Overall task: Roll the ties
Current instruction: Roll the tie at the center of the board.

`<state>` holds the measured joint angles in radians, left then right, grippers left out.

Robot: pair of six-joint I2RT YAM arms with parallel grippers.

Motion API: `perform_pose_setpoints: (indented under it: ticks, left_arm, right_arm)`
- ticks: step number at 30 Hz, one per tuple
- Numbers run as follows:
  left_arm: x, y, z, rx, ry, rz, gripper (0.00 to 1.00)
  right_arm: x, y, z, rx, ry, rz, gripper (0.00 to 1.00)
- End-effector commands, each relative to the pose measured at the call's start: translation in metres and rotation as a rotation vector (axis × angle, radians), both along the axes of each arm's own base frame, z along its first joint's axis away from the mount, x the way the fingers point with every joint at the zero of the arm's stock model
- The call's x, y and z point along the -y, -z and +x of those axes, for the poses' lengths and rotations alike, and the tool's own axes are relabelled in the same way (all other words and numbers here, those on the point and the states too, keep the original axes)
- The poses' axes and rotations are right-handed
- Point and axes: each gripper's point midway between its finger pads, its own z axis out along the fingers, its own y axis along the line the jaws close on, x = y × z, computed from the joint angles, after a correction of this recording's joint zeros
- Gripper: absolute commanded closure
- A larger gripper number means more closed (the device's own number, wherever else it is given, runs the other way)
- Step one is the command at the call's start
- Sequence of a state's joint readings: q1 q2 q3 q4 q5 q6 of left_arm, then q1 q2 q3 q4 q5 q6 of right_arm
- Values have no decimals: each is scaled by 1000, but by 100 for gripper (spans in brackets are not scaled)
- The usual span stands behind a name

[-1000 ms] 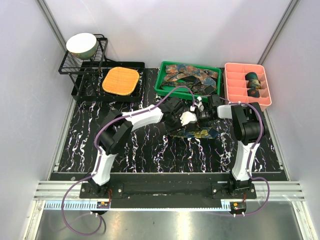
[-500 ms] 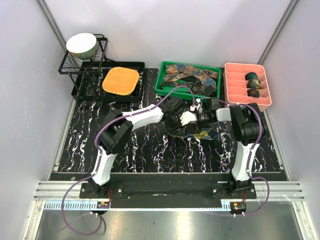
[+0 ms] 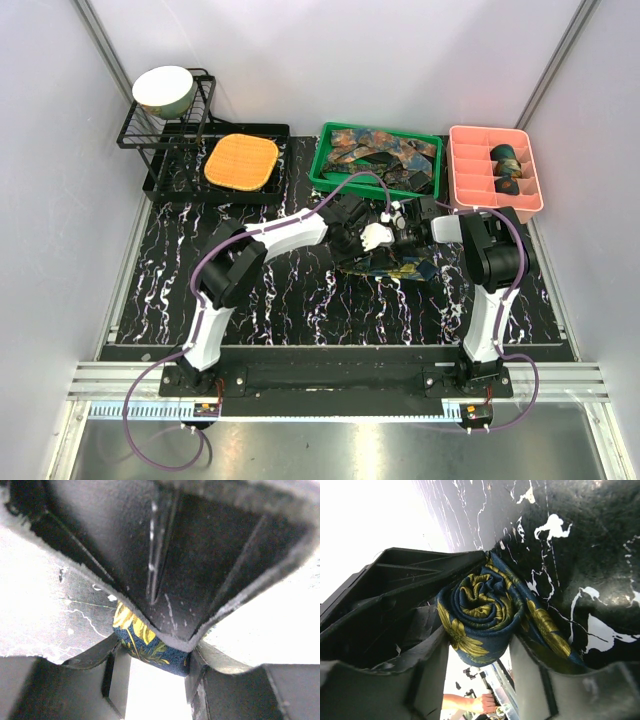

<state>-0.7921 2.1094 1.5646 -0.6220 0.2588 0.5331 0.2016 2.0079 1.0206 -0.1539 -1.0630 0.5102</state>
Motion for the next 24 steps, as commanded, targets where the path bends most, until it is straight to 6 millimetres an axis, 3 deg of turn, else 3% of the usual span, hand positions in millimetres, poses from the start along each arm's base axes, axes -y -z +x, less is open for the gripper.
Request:
perform_pose_setpoints:
  ticks: [1,6,9,11,12,14,15,17,18,21,22,23,24]
  left_arm:
    - [-31,50,-14,-83,-13,155,100]
    - [-30,49,-14,-86,-19,148,98]
    - [-29,48,-15,-104,-22,125,89]
    - [-27,45,-16,-128,-34,94,80]
    - [-26,43,-15,-141,-44,72,68]
    - [-22,33,-11,-146,-60,-7,57]
    - [-20,28,-9,-149,-67,-45,43]
    - [-17,13,0,-118,-81,-144,32]
    - [-16,8,1,-111,-80,-179,21]
    - [-14,-10,14,-58,-111,-305,13]
    - [-15,-15,17,-64,-119,-342,1]
    - [-14,-15,17,-56,-121,-383,1]
    - [-15,-28,19,-40,-122,-434,1]
  right_arm:
    - [-7,5,3,20,-16,-16,50]
    - [-1,26,-3,7,-36,-66,80]
    - [3,38,-8,-18,-51,-102,100]
    - [6,43,-11,-32,-58,-128,100]
    - [7,45,-12,-27,-69,-134,100]
    - [9,47,-14,-27,-78,-149,100]
    - [9,47,-14,-27,-82,-152,100]
    - [12,49,-16,-26,-92,-162,100]
    - [11,49,-17,-23,-98,-166,100]
    - [14,52,-18,-15,-106,-178,100]
    - [15,53,-19,-13,-112,-183,100]
    - [15,53,-18,-4,-120,-183,100]
    - [16,55,-18,-2,-123,-187,100]
